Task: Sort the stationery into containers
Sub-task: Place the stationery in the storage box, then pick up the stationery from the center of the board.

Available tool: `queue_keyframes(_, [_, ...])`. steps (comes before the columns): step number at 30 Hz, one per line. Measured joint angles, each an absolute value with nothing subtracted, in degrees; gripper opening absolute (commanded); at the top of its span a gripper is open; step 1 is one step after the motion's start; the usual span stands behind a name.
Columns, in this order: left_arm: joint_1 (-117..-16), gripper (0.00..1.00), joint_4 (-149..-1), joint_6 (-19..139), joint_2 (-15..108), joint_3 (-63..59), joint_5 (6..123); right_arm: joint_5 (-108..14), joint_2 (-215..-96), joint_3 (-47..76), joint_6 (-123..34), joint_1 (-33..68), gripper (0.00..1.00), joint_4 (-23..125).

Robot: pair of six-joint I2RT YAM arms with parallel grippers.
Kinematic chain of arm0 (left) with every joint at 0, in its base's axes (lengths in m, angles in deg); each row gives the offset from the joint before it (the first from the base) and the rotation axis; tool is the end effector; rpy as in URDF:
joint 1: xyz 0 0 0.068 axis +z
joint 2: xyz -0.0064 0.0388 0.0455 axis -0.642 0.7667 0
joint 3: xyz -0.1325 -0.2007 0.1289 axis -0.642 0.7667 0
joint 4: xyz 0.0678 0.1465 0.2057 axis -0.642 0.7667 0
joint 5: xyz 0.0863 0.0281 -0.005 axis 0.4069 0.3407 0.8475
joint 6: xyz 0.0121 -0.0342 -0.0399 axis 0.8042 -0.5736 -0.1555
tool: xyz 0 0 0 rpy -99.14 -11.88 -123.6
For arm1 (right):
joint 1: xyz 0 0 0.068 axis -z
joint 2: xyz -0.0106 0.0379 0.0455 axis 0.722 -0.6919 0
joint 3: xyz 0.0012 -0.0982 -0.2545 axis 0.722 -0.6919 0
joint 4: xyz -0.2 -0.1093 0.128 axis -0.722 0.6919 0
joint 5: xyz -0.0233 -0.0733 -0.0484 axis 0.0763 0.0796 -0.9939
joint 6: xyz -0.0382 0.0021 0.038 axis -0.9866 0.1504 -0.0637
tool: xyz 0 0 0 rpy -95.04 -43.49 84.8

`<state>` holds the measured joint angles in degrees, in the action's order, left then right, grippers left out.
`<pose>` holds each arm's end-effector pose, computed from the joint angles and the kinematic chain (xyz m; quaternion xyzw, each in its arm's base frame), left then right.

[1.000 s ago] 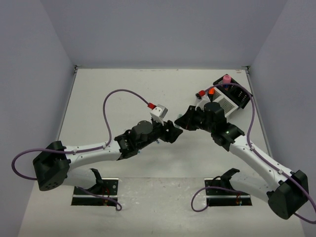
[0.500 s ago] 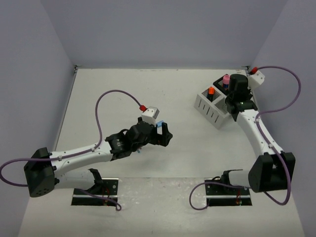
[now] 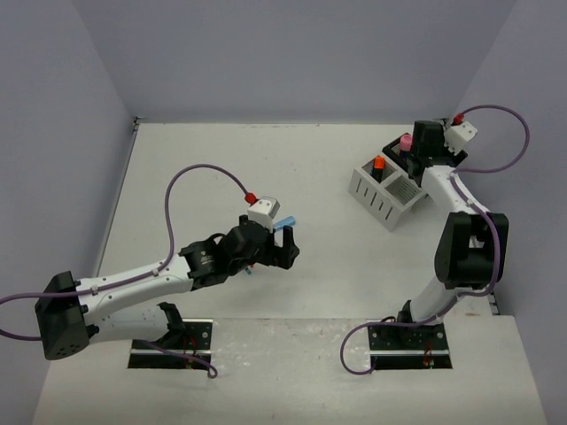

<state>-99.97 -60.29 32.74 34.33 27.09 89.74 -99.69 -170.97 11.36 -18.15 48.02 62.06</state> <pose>0.1304 -0.2056 0.2608 0.0953 0.8677 -0.2725 0.4047 0.3774 -0.0371 0.2742 0.4157 0.7293 -0.2112 0.5007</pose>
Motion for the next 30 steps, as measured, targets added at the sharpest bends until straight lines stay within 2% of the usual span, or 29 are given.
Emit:
queue_keyframes(3, [-99.5,1.00,-59.3,32.8,35.5,27.0,90.1,-98.7,-171.3,11.6,-18.2,48.1,0.91,62.9])
queue_keyframes(9, [-94.3,0.97,-57.5,34.4,44.3,20.7,89.8,-96.8,-168.4,11.9,-16.6,47.6,0.93,65.7])
queue_keyframes(13, [-91.8,0.95,-56.0,39.8,54.3,12.8,89.7,-91.9,-159.4,9.8,-17.0,45.1,0.93,67.7])
queue_keyframes(17, [-90.3,0.89,-56.1,45.3,62.5,7.4,87.9,-81.5,-146.8,5.1,-18.6,41.3,0.97,66.6])
queue_keyframes(22, [-87.5,0.75,-55.1,52.2,69.4,2.5,84.8,-64.9,-132.1,-7.6,-20.2,40.6,0.98,64.9])
queue_keyframes(30, [-80.8,0.57,-54.8,57.3,77.3,-1.4,76.8,-52.2,-119.6,-17.4,-22.7,38.9,0.98,69.6])
